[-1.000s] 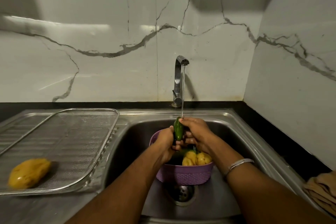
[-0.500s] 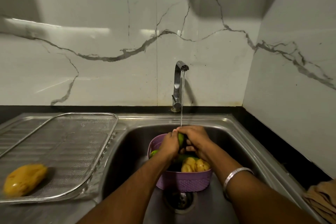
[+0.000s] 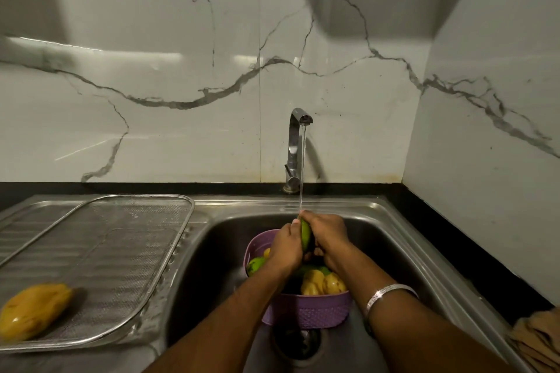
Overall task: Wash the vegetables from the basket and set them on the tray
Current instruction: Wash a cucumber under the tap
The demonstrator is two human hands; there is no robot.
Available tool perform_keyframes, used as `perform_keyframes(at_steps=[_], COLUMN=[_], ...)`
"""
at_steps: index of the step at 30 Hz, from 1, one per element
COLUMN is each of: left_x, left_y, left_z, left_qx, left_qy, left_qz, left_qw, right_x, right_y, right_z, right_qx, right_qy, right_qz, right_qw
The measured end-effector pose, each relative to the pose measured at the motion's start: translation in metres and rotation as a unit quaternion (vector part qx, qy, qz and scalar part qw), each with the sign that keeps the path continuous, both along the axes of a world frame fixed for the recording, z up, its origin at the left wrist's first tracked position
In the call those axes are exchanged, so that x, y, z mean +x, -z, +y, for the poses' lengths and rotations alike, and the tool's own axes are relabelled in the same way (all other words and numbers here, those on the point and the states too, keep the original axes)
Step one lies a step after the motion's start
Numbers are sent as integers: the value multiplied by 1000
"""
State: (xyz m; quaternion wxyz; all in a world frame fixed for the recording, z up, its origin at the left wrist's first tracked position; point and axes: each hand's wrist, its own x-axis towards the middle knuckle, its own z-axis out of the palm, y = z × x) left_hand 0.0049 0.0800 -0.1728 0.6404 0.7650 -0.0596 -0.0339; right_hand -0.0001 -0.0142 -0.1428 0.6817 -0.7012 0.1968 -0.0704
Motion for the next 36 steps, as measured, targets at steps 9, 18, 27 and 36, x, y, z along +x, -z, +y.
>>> perform_keyframes(at_steps=[9,18,27,36], left_x=[10,0,5,4], left_y=[1,-3,2,1], left_z=[6,7,6,5], left_qx=[-64,-34,-41,-64], left_qy=[-12,19,11,0], left_qz=[83,94,100,85], left_qw=[994,995,994,994], right_x=[-1,2,-1,-5], right_y=[-2,-1,-2,-5], right_z=[-1,-6,0,-5], right_qx=[75,86,40,90], right_qy=[-84,-35,20,-55], right_qz=[25,14,4,10], right_qw=[993,996,999,994])
